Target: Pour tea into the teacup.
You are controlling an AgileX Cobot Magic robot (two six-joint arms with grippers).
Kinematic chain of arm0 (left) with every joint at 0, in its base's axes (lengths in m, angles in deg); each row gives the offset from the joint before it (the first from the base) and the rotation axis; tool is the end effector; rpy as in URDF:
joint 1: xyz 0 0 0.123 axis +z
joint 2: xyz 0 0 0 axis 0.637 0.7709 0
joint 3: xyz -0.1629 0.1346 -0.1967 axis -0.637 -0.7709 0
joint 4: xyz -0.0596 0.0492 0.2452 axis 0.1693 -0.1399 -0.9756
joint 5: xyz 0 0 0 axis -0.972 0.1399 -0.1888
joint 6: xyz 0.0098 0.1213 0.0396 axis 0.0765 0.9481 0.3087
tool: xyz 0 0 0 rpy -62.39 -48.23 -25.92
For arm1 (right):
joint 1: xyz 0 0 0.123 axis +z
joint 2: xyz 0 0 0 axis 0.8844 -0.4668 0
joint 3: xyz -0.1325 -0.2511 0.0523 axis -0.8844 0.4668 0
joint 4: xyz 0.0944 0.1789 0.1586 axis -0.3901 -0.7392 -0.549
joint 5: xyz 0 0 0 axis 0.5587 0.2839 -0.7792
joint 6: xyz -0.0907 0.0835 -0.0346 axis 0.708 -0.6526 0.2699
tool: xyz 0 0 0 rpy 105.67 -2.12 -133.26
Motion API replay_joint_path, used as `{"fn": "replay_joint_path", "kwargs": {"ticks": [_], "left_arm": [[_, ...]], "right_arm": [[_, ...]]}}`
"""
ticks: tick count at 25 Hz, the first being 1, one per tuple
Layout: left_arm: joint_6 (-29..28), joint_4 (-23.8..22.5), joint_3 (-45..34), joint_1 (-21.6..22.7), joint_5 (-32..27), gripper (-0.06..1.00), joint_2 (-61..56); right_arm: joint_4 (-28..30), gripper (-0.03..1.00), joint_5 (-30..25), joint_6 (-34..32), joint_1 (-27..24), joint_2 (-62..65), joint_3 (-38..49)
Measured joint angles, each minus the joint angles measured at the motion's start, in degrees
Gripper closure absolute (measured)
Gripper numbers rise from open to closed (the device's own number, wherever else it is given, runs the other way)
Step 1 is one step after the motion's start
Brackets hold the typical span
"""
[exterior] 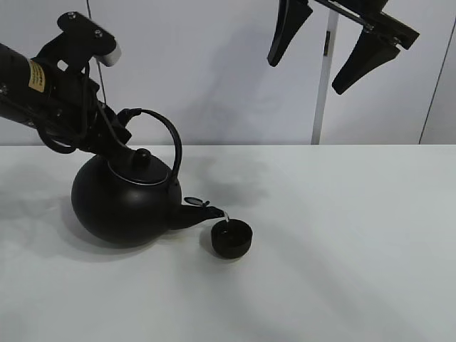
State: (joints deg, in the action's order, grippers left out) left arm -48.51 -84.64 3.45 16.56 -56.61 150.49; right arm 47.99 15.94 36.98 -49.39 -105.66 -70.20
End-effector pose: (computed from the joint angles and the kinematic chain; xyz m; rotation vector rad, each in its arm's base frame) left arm 0.3537 -0.1590 0.1583 0.9561 1.9919 -0.0369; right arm 0.4017 0.1352 0.2796 -0.1890 2.8317 0.5656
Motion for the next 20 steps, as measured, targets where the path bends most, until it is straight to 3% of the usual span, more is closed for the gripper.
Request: {"fn": "replay_joint_path", "kwargs": {"ticks": [11, 20], "left_arm": [[0.0, 0.0, 0.0, 0.0, 0.1, 0.82, 0.1], [-4.9, -0.3, -0.3, 0.0, 5.7, 0.82, 0.1]], "right_arm": [[0.0, 0.36, 0.0, 0.0, 0.0, 0.0, 0.0], [0.0, 0.36, 0.0, 0.0, 0.0, 0.0, 0.0]]}}
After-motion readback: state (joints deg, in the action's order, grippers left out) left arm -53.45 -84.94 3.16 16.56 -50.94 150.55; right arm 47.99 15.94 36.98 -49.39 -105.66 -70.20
